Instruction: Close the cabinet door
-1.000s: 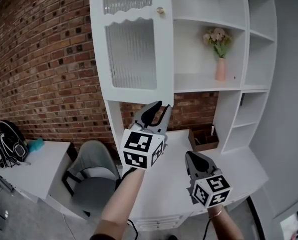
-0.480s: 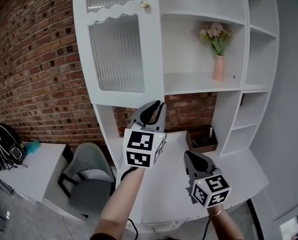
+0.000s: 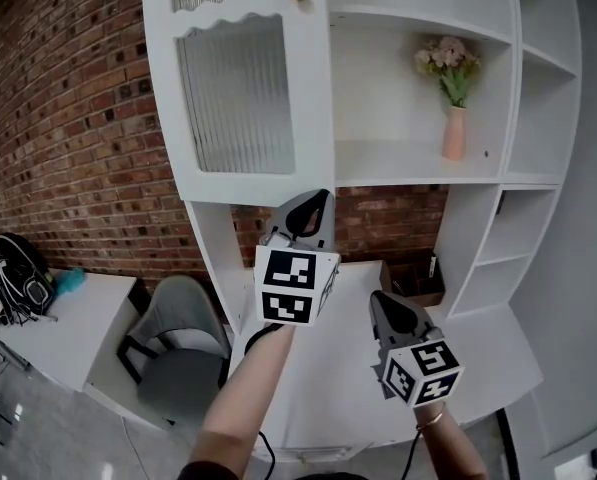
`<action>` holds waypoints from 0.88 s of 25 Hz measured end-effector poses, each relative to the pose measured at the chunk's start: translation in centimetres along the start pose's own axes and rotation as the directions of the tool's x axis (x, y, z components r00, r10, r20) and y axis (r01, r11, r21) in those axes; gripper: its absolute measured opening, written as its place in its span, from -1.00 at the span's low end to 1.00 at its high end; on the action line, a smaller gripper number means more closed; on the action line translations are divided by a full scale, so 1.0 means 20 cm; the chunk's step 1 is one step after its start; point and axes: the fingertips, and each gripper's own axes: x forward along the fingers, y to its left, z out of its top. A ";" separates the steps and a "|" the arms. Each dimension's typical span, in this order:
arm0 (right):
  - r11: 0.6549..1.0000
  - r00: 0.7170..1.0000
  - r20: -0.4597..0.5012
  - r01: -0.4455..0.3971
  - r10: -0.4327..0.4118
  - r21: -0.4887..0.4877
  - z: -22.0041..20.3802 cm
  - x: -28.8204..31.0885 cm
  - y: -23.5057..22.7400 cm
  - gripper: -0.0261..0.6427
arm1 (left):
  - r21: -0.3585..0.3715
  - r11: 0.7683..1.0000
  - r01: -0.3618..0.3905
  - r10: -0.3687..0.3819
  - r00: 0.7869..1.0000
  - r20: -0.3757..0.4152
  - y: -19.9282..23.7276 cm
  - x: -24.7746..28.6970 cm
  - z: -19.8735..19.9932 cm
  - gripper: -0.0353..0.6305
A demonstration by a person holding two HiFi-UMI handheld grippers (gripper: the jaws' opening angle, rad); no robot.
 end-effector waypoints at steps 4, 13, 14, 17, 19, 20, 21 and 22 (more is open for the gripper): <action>1.000 1.000 0.007 0.002 -0.002 -0.002 0.02 0.05 -0.04 -0.92 | -0.004 1.000 -0.016 0.016 1.000 -0.005 0.01 0.05 0.00 -0.87; 1.000 0.999 0.030 -0.018 0.019 -0.012 0.08 0.14 -0.07 -0.92 | -0.010 0.999 -0.038 0.038 0.999 -0.028 0.05 0.15 -0.06 -0.87; 1.000 0.999 0.029 -0.021 0.021 -0.014 0.08 0.15 -0.07 -0.92 | -0.011 0.999 -0.042 0.041 0.999 -0.029 0.06 0.16 -0.07 -0.87; 1.000 0.999 0.024 -0.025 0.025 -0.017 0.07 0.16 -0.08 -0.92 | -0.009 0.999 -0.051 0.050 0.998 -0.033 0.07 0.19 -0.09 -0.87; 1.000 0.999 0.020 -0.026 0.026 -0.017 0.06 0.17 -0.08 -0.92 | -0.009 0.998 -0.056 0.056 0.998 -0.040 0.08 0.22 -0.10 -0.87; 1.000 0.999 0.018 -0.027 0.027 -0.016 0.06 0.17 -0.09 -0.92 | -0.009 0.998 -0.059 0.058 0.997 -0.043 0.08 0.23 -0.10 -0.87; 1.000 0.999 0.017 -0.027 0.027 -0.017 0.05 0.17 -0.09 -0.92 | -0.010 0.998 -0.061 0.061 0.997 -0.045 0.09 0.24 -0.11 -0.87; 0.999 1.000 0.015 -0.027 0.028 -0.017 0.05 0.18 -0.09 -0.92 | -0.011 0.998 -0.063 0.063 0.997 -0.047 0.10 0.25 -0.11 -0.87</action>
